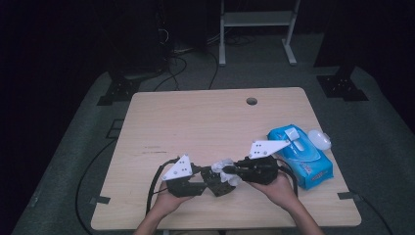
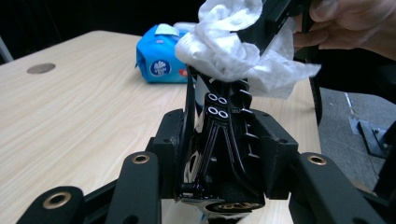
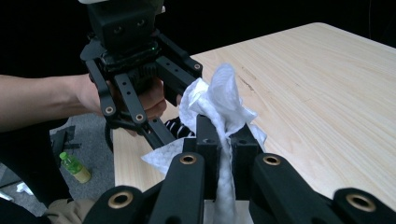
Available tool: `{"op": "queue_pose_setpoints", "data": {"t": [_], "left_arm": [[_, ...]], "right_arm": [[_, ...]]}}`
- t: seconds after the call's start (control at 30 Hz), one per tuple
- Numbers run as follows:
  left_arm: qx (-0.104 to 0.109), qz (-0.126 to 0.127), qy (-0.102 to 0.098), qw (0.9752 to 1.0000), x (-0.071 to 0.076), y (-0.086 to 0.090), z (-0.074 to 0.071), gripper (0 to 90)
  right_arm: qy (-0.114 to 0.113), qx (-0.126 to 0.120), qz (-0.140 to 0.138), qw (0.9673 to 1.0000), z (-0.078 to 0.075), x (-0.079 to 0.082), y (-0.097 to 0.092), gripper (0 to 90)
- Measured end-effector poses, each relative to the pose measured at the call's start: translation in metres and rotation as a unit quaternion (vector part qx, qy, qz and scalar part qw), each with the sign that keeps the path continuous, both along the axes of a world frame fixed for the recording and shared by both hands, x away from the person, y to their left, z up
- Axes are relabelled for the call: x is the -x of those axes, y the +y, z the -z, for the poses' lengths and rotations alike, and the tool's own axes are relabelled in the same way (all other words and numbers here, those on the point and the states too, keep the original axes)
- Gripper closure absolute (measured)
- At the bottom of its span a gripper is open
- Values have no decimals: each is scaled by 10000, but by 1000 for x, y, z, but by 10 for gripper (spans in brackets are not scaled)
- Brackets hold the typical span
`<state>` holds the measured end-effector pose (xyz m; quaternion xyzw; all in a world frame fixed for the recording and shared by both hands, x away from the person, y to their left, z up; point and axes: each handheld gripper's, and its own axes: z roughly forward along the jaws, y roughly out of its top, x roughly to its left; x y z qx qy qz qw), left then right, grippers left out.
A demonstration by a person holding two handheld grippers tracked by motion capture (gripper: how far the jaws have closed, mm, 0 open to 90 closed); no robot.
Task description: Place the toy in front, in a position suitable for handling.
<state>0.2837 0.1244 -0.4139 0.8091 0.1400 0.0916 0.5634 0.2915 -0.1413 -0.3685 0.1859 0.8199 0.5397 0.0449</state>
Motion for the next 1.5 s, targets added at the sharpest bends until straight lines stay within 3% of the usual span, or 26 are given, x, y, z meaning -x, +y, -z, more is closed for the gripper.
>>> {"op": "queue_pose_setpoints", "data": {"t": [0.3, 0.47, 0.63, 0.77, 0.83, 0.9, 1.0, 1.03, 1.27, 1.4, 1.5], "left_arm": [[-60, 66, 96, 9999, -1, 10, 2, 580], [-200, 194, 367, 9989, -6, 11, 8, 576], [-230, 293, 412, 9985, -8, 14, 12, 576], [-881, 326, 315, 9951, -6, 6, 22, 581], [-1349, 405, 182, 9899, -3, -3, 30, 589], [-1397, 443, 185, 9890, -4, -5, 35, 594], [-1411, 389, 267, 9889, -7, -6, 39, 594], [-1500, 358, 272, 9877, -7, -6, 40, 594], [-1608, 295, 407, 9857, -14, -3, 46, 592], [-1732, 279, 477, 9833, -16, -4, 50, 589], [-1862, 248, 504, 9809, -16, -6, 53, 586]], "right_arm": [[49, -39, -26, 10000, 4, 0, 8, 851], [162, -104, -22, 9998, 9, 0, 9, 851], [156, -97, -86, 9998, 11, 1, 14, 851], [125, 142, -126, 9997, 16, 3, 19, 851], [53, 464, -138, 9988, 21, 8, 26, 851], [44, 621, -183, 9979, 28, 10, 30, 850], [130, 547, -152, 9983, 36, 10, 29, 850], [146, 570, -134, 9982, 37, 9, 27, 850], [206, 626, 287, 9974, 48, 6, 2, 849], [359, 518, 461, 9969, 57, 2, -9, 850], [339, 530, 468, 9969, 59, 1, -7, 850]]}}
